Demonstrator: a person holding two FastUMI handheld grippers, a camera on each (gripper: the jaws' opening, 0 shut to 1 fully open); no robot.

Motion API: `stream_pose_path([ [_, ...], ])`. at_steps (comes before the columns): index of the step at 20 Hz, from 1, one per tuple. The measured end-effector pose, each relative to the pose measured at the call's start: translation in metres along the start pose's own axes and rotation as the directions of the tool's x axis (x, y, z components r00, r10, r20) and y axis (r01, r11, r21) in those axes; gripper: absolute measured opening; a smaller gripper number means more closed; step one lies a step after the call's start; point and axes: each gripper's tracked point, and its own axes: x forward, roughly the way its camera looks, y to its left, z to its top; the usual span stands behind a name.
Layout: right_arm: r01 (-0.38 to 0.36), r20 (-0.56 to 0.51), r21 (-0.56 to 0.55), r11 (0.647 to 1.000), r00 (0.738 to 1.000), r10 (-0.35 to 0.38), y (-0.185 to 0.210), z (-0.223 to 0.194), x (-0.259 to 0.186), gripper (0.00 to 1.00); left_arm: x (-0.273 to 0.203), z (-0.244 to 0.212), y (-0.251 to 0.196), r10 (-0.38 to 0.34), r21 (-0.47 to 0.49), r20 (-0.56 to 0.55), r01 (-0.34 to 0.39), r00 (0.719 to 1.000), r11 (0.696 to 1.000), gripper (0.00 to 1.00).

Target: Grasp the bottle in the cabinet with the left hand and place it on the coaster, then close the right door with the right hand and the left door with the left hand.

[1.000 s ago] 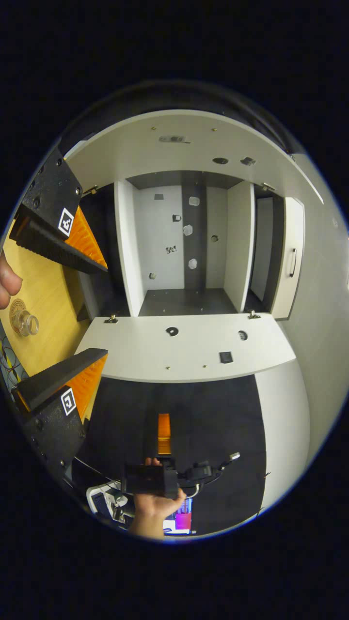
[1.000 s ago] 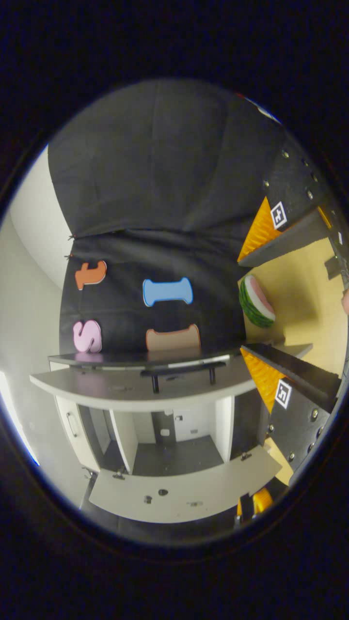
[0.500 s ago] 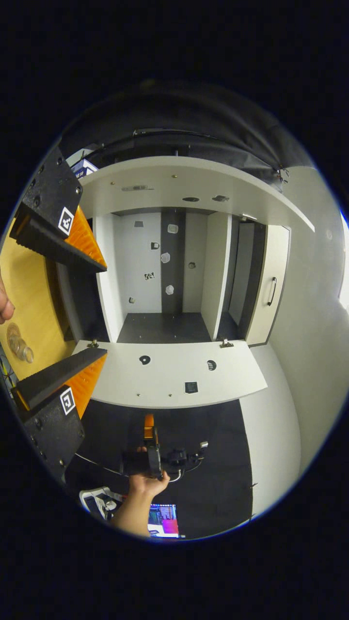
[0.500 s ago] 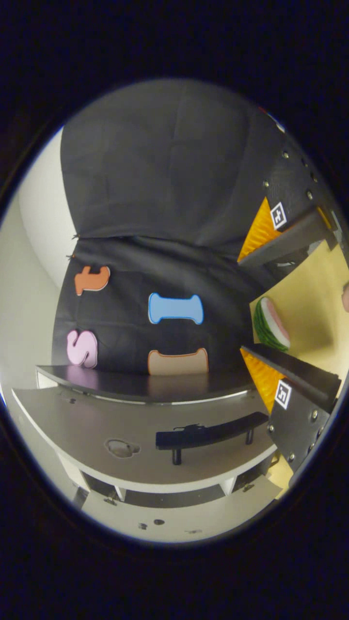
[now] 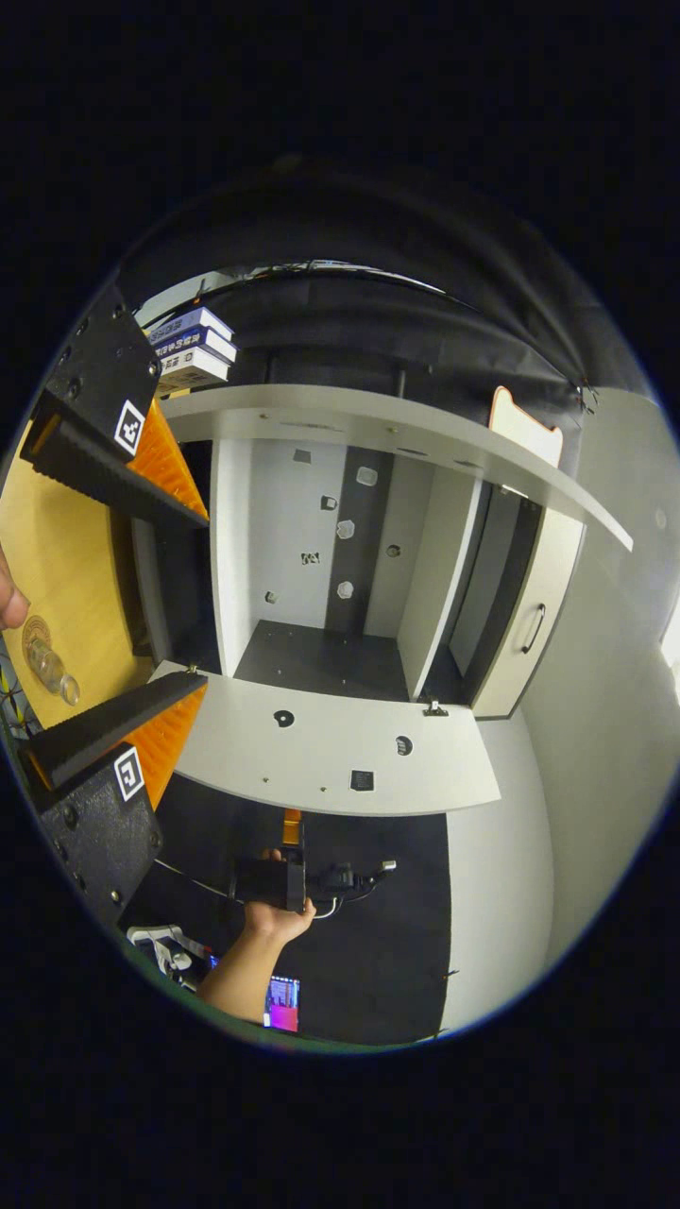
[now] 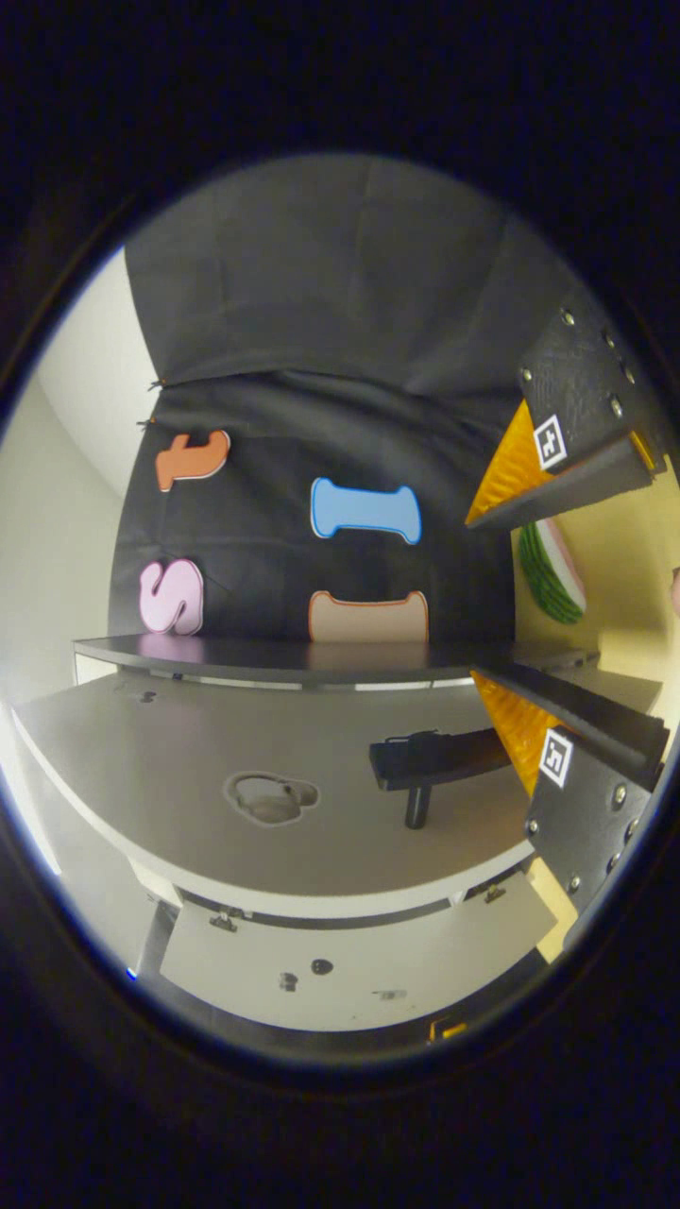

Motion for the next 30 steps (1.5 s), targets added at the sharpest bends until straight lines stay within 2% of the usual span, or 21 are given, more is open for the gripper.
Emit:
stream_pose_path([
  [1, 0.0, 0.008, -0.001, 1.0, 1.0, 0.0, 0.002, 0.001, 0.0, 0.81, -0.002, -0.001, 0.006, 0.017, -0.011, -0.005, -0.017, 1.0, 1.0, 1.0],
  [2, 0.001, 0.018, -0.007, 1.0, 1.0, -0.001, 0.004, 0.003, 0.0, 0.84, -0.006, -0.002, 0.012, 0.033, -0.016, -0.008, -0.033, 0.999, 0.999, 0.96],
  [3, -0.004, 0.027, -0.01, 1.0, 1.0, 0.004, 0.008, 0.003, -0.001, 0.81, -0.007, -0.001, 0.016, 0.043, -0.02, -0.002, -0.043, 0.999, 0.999, 0.97],
  [5, -0.039, 0.021, 0.011, 0.999, 0.999, 0.038, 0.024, 0.001, 0.0, 0.81, -0.011, -0.004, 0.026, 0.073, -0.012, 0.001, -0.073, 0.997, 0.997, 0.97],
  [6, -0.023, 0.028, 0.039, 0.999, 0.999, 0.022, 0.029, 0.003, 0.004, 0.84, -0.014, -0.006, 0.032, 0.091, -0.006, -0.003, -0.091, 0.996, 0.996, 0.97],
  [7, -0.009, 0.02, 0.051, 0.999, 1.0, 0.008, 0.031, 0.003, 0.008, 0.81, -0.015, -0.009, 0.036, 0.106, 0.004, -0.011, -0.105, 0.994, 0.994, 1.0],
  [9, 0.018, 0.018, 0.045, 0.999, 1.0, -0.019, 0.036, 0.003, 0.015, 0.84, -0.015, -0.01, 0.045, 0.138, 0.026, -0.015, -0.137, 0.99, 0.99, 0.97],
  [11, 0.007, 0.035, 0.052, 0.999, 0.999, -0.009, 0.04, 0.004, 0.018, 0.85, -0.024, -0.005, 0.052, 0.163, 0.037, 0.001, -0.162, 0.987, 0.986, 0.97],
  [12, 0.005, 0.044, 0.065, 0.998, 0.999, -0.008, 0.039, 0.005, 0.018, 0.82, -0.029, -0.004, 0.056, 0.174, 0.042, 0.003, -0.174, 0.985, 0.984, 0.97],
  [14, -0.003, 0.043, 0.088, 0.996, 0.999, -0.001, 0.041, 0.003, 0.02, 0.85, -0.041, -0.004, 0.067, 0.2, 0.053, 0.005, -0.2, 0.98, 0.978, 0.97],
  [16, -0.02, 0.05, 0.091, 0.996, 0.999, 0.016, 0.047, 0.004, 0.021, 0.82, -0.05, -0.005, 0.083, 0.239, 0.07, -0.002, -0.238, 0.971, 0.969, 0.97],
  [17, -0.013, 0.056, 0.085, 0.996, 0.998, 0.009, 0.049, 0.003, 0.021, 0.87, -0.056, -0.003, 0.091, 0.26, 0.079, -0.003, -0.259, 0.966, 0.963, 0.96],
  [21, -0.039, 0.082, 0.072, 0.997, 0.996, 0.033, 0.061, 0.006, 0.025, 0.87, -0.077, 0.013, 0.126, 0.333, 0.131, 0.02, -0.333, 0.943, 0.934, 0.96],
  [22, -0.044, 0.079, 0.083, 0.996, 0.996, 0.037, 0.063, 0.005, 0.025, 0.87, -0.081, 0.017, 0.134, 0.347, 0.133, 0.025, -0.347, 0.938, 0.928, 0.93],
  [24, -0.055, 0.082, 0.095, 0.994, 0.996, 0.048, 0.069, 0.004, 0.026, 0.87, -0.088, 0.023, 0.151, 0.388, 0.127, 0.042, -0.39, 0.921, 0.912, 0.96],
  [26, -0.066, 0.081, 0.1, 0.993, 0.995, 0.058, 0.075, 0.005, 0.029, 0.87, -0.09, 0.028, 0.165, 0.424, 0.115, 0.048, -0.426, 0.905, 0.897, 0.96],
  [27, -0.07, 0.081, 0.101, 0.992, 0.995, 0.062, 0.078, 0.004, 0.028, 0.87, -0.091, 0.031, 0.171, 0.436, 0.11, 0.051, -0.439, 0.899, 0.892, 0.93],
  [29, -0.076, 0.089, 0.101, 0.992, 0.994, 0.067, 0.084, 0.005, 0.031, 0.87, -0.088, 0.036, 0.178, 0.451, 0.107, 0.053, -0.454, 0.891, 0.884, 0.96],
  [30, -0.078, 0.09, 0.103, 0.992, 0.994, 0.069, 0.088, 0.005, 0.032, 0.87, -0.086, 0.037, 0.183, 0.459, 0.108, 0.053, -0.463, 0.887, 0.88, 0.93],
])
